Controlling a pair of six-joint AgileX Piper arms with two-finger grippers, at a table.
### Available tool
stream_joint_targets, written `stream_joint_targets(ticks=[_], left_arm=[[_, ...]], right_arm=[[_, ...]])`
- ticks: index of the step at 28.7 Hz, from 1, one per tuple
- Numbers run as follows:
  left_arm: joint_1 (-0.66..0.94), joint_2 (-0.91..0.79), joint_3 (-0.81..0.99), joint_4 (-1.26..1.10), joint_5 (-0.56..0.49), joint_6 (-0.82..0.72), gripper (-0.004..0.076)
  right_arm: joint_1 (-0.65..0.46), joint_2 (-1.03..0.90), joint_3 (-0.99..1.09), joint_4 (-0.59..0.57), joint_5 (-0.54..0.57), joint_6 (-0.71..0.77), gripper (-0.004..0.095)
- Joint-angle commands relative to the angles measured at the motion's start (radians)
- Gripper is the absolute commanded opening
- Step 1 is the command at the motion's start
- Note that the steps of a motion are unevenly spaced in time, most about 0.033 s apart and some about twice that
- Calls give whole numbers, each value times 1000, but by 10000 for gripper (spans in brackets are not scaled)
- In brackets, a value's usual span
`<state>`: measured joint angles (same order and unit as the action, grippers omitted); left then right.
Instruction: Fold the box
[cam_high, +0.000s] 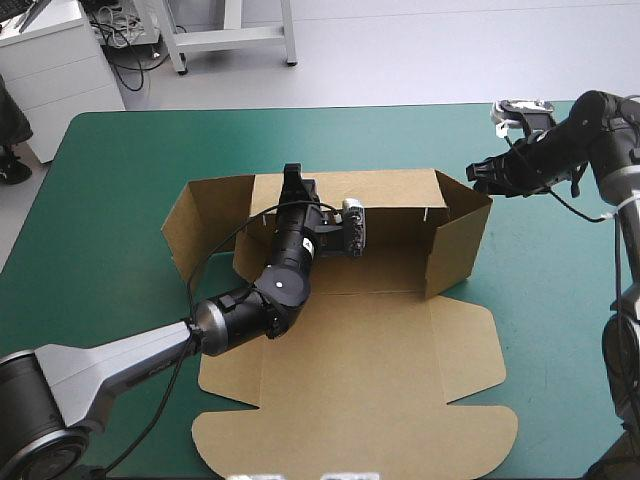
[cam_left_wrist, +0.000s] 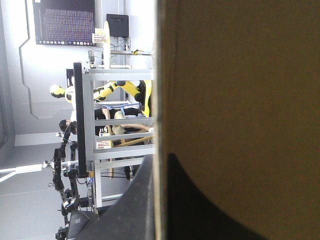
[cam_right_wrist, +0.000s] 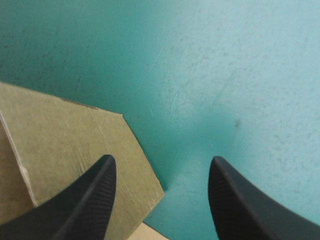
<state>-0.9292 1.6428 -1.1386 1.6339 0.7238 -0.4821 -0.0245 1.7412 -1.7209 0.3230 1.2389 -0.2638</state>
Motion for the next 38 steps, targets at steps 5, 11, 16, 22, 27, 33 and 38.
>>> stream_joint_targets(ticks=[5,11,16,22,27,33,38], left_arm=[[0,-42,-27,51,41,-22,-32],[0,-42,-27,57,41,-22,-32],[0,-42,-27,57,41,-22,-32],[0,-42,-27,58,41,-22,-32],[0,-42,-27,69,41,-22,-32],[0,-42,-27,98,47,-22,-32],[0,-42,-27,108,77,-35,-32]], right_arm=[[-3,-193,186,103,-115,-136,504],[-3,-273,334,164,-189,-283,504],[-3,-309,428,263,-230,-471,504],[-3,-310,475,331,-193,-564,504],[11,-310,489,364,-215,-591,504],[94,-310,489,304,-294,-587,504],[165,-310,489,215,-317,-512,504]])
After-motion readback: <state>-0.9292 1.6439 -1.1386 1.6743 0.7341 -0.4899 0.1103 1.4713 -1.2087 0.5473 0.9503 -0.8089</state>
